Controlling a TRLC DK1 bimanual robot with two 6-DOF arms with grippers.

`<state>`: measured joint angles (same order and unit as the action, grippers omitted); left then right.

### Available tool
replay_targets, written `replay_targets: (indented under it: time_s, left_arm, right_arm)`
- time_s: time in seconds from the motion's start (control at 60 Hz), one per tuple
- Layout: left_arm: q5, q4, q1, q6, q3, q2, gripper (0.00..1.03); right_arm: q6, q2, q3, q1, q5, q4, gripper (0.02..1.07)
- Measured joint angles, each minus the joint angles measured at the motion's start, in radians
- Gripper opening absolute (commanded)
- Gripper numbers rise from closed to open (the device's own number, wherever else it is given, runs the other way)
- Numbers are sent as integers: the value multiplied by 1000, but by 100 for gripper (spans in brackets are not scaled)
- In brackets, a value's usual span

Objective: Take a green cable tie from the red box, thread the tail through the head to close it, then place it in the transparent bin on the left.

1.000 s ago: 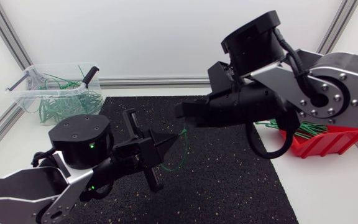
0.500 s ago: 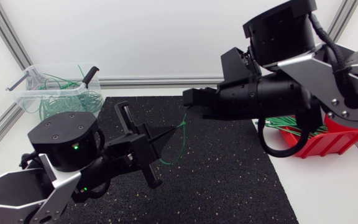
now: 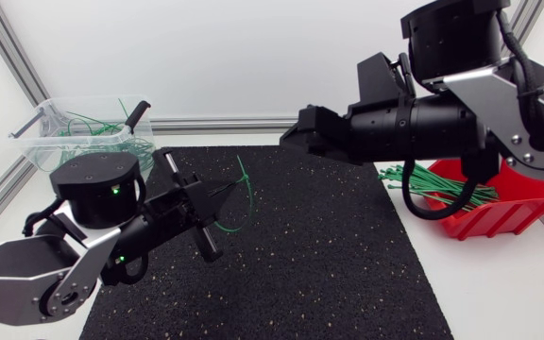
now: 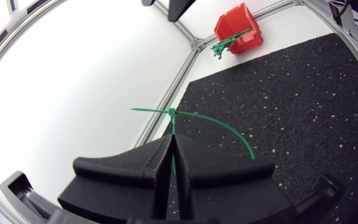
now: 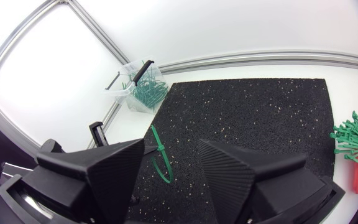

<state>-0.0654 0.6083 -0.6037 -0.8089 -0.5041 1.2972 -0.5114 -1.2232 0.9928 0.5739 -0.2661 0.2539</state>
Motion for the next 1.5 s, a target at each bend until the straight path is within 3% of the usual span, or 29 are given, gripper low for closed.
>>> replay_targets:
  time_s: [0.117, 0.4, 0.583, 0.883, 1.2, 1.25, 1.267, 1.283, 1.3, 1.317, 1.333, 1.35, 1.5]
  left_arm:
    - [0, -60, 61, 0, -58, 0, 4]
    - [-9, -327, 240, 37, -302, 4, 4]
    - [6, -445, 375, 153, -554, 96, 4]
    - [132, -524, 632, 367, -995, 379, 4]
    - [174, -708, 743, 395, -1124, 521, 11]
    - [190, -740, 753, 395, -1146, 545, 21]
    - [198, -755, 755, 395, -1155, 553, 35]
    - [211, -781, 757, 395, -1170, 564, 40]
    - [220, -804, 759, 395, -1183, 572, 61]
    - [227, -823, 760, 395, -1194, 581, 75]
    - [233, -845, 760, 395, -1210, 592, 82]
    - [237, -858, 761, 395, -1221, 600, 103]
    - [250, -1021, 764, 395, -1328, 670, 100]
  right_arm:
    - [12, -9, 0, 0, 1, -19, 104]
    - [52, -72, -16, 0, 31, -34, 104]
    - [64, -80, -20, -1, 31, -49, 104]
    - [64, -80, -20, -8, 35, -49, 104]
    - [64, -80, -20, -8, 51, -49, 104]
    - [64, -80, -20, -8, 54, -49, 104]
    - [64, -80, -20, -8, 54, -49, 104]
    - [64, -80, -20, -8, 54, -49, 104]
    - [64, -80, -20, -8, 54, -49, 104]
    - [64, -80, -20, -8, 54, -49, 104]
    - [64, -80, -20, -8, 54, -49, 104]
    - [64, -80, -20, -8, 54, -49, 104]
    - [64, -80, -20, -6, 58, -48, 104]
